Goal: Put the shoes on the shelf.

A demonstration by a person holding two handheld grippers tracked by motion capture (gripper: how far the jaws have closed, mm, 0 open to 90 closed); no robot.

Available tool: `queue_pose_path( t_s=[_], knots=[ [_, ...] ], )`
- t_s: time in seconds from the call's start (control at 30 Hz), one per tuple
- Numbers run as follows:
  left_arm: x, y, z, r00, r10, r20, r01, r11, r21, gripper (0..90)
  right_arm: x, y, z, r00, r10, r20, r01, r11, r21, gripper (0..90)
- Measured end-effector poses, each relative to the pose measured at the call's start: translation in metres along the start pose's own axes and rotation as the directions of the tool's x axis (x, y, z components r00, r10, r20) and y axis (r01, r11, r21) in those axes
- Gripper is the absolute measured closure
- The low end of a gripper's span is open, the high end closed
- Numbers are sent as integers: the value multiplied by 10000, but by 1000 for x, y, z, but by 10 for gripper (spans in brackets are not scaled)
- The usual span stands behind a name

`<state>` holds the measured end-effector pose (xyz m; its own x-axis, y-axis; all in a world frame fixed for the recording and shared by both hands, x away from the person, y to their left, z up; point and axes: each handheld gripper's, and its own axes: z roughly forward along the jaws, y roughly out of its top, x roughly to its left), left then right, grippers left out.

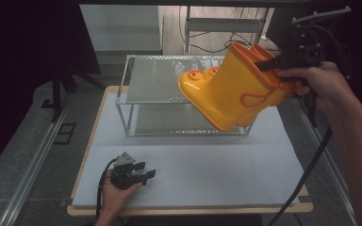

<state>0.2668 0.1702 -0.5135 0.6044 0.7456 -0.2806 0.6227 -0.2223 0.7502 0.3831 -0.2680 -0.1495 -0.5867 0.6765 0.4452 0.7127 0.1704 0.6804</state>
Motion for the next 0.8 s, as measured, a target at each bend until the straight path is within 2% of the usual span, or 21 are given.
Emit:
queue_pose_path(
  t_s=[0.23, 0.3, 0.33, 0.37, 0.47, 0.5, 0.67, 0.8],
  knots=[
    [-2, 0, 2, 9999, 70, 97, -71, 9999, 78, 406, -16, 32, 18, 9992, 320, 222, -313, 9991, -301, 825],
    [-1, 0, 2, 9999, 68, 131, -69, 9999, 86, 407, -26, 47, 32, 9979, 484, 427, -467, 9981, -394, 826],
    [-1, 0, 2, 9999, 68, 131, -69, 9999, 86, 406, -26, 47, 32, 9979, 484, 427, -467, 9981, -394, 826],
    [0, 0, 1, 9999, 35, 123, -36, 10000, 43, 406, -36, 57, 42, 9964, 702, 477, -677, 9964, -518, 826],
    [1, 0, 0, 9999, 12, 136, -12, 10000, 5, 407, -43, 64, 50, 9953, 858, 448, -830, 9947, -609, 825],
    [2, 0, 0, 9999, -2, 145, 2, 10000, -15, 407, -51, 71, 62, 9931, 1027, 558, -987, 9926, -704, 826],
    [1, 0, 0, 9999, 23, 169, -24, 10000, 9, 406, -63, 82, 92, 9862, 1287, 1039, -1220, 9901, -688, 825],
    [1, 0, -1, 9999, 41, 165, -41, 10000, -13, 407, -66, 85, 111, 9801, 1358, 1450, -1288, 9901, -563, 824]
  ],
)
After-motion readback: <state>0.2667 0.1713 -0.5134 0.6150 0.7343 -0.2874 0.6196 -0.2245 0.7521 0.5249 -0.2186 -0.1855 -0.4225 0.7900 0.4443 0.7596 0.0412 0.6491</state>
